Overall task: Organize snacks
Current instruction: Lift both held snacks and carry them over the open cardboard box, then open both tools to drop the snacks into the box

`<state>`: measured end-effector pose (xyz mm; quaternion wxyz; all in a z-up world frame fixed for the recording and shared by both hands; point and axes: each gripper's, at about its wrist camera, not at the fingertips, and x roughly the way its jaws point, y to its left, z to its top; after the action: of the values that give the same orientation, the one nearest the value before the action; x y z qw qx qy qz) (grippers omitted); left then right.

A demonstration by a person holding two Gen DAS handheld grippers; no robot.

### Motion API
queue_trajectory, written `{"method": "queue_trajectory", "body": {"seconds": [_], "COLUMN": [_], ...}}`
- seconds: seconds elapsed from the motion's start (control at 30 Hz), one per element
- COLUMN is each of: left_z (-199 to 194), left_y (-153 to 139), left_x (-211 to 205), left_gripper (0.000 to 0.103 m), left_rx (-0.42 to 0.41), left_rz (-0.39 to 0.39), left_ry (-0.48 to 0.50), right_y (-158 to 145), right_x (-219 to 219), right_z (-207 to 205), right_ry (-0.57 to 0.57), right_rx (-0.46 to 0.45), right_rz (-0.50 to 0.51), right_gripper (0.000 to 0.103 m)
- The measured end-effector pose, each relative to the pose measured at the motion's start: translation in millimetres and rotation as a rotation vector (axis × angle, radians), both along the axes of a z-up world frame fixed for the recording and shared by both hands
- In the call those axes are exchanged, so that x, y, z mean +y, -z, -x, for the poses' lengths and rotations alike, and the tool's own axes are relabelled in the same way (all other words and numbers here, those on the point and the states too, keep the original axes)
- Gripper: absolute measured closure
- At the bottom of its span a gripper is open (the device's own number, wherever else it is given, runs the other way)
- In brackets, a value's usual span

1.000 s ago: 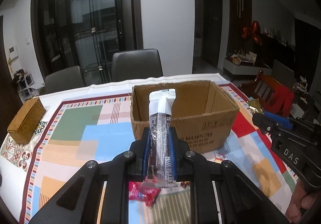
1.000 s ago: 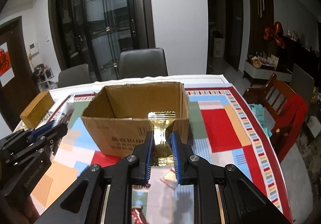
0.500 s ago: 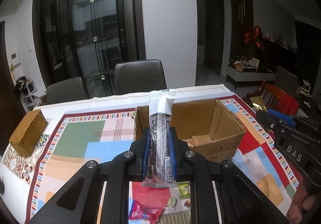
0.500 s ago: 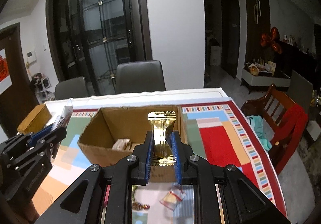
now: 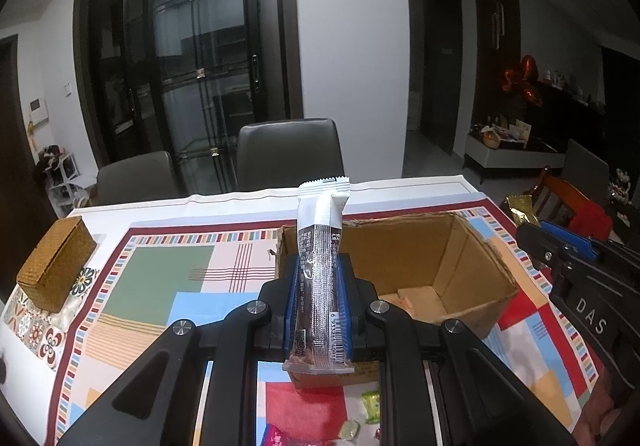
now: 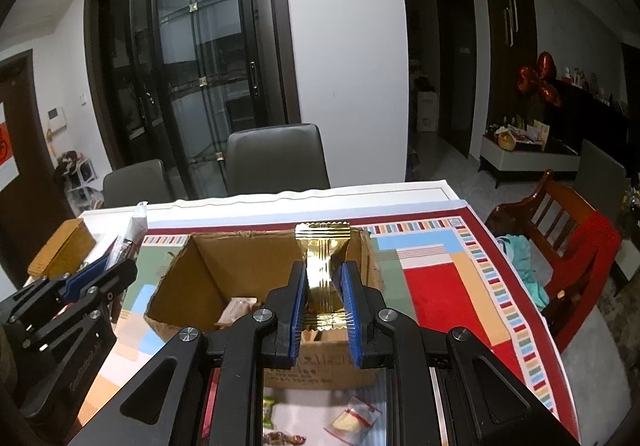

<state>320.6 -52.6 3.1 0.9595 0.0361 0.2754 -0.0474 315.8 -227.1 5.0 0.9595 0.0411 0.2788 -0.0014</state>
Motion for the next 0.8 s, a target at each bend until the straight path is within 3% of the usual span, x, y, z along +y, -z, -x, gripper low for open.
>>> {"method": "queue_trajectory", "body": {"seconds": [0.8], "left_z": [-46], "left_y": [16], "left_x": [5], "left_gripper": [0.084], "left_rx": [0.060], "left_rz": [0.015], "left_ry": [-0.003], "right_y": [16], "right_x": [15], "right_z": [-49], "right_ry": [-0.002], "right_rx": [0.069], "right_rz": [0.024], "right_gripper": [0.083]}}
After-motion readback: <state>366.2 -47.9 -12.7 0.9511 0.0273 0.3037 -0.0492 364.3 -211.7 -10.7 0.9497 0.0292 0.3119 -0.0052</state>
